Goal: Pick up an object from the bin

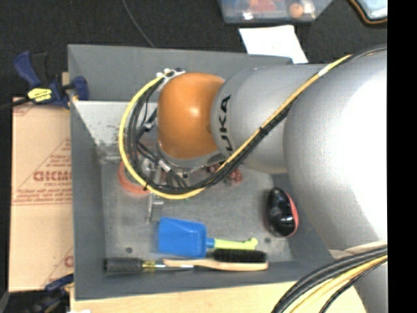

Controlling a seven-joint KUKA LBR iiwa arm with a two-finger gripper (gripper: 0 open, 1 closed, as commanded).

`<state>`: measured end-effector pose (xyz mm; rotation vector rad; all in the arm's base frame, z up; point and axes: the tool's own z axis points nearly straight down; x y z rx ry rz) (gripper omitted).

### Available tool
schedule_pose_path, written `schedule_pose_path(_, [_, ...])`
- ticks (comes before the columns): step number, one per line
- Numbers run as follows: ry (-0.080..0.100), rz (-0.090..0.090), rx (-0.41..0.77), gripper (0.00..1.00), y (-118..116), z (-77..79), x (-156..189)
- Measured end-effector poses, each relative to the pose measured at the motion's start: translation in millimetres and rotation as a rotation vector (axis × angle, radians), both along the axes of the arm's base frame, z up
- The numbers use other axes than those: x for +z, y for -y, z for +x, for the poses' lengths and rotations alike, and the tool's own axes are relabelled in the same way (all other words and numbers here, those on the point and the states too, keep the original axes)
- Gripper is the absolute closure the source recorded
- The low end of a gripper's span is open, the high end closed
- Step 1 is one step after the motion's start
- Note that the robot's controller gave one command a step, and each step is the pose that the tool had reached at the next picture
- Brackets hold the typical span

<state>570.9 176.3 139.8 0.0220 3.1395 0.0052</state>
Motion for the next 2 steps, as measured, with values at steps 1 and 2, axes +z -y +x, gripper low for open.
schedule_pose_path(1, [0.0, 0.0, 0.0, 0.0, 0, 0.0, 0])
schedule_pose_path(2, [0.001, -0.002, 0.057, 0.0, 36, 8.3, -35])
